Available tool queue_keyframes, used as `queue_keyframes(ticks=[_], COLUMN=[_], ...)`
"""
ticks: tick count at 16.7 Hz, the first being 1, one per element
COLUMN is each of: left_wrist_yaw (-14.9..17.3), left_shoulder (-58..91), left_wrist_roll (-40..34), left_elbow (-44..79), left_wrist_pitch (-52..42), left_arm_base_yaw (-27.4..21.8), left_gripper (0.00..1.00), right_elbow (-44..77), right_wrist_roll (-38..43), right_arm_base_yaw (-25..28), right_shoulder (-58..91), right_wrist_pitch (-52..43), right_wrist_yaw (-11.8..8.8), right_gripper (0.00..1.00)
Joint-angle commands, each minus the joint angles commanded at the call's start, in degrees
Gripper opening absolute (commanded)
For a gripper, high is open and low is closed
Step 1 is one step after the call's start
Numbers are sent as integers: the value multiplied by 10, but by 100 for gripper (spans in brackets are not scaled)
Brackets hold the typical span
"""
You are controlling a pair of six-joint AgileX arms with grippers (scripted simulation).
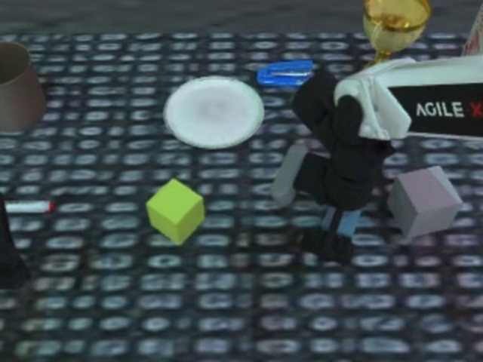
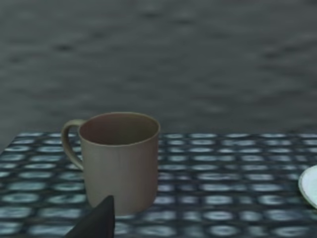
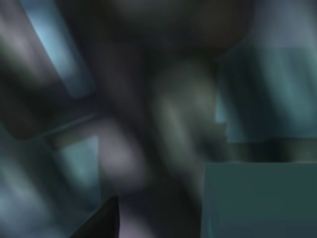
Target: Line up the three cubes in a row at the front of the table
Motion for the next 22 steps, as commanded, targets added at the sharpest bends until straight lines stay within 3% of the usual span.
queue_keyframes(ticks=[3, 16, 22], left_wrist_yaw=[0, 0, 0], left_shoulder=[0, 0, 0], left_wrist_roll=[0, 0, 0], left_elbow=[0, 0, 0], left_wrist_pitch=[0, 0, 0], left_arm_base_yaw=[0, 0, 0], left_gripper=[100, 100, 100], right_elbow=[0, 0, 0], right_wrist_roll=[0, 0, 0], right_arm_base_yaw=[0, 0, 0], right_shoulder=[0, 0, 0], right_wrist_pitch=[0, 0, 0], right_wrist_yaw=[0, 0, 0], right_gripper=[100, 2, 0])
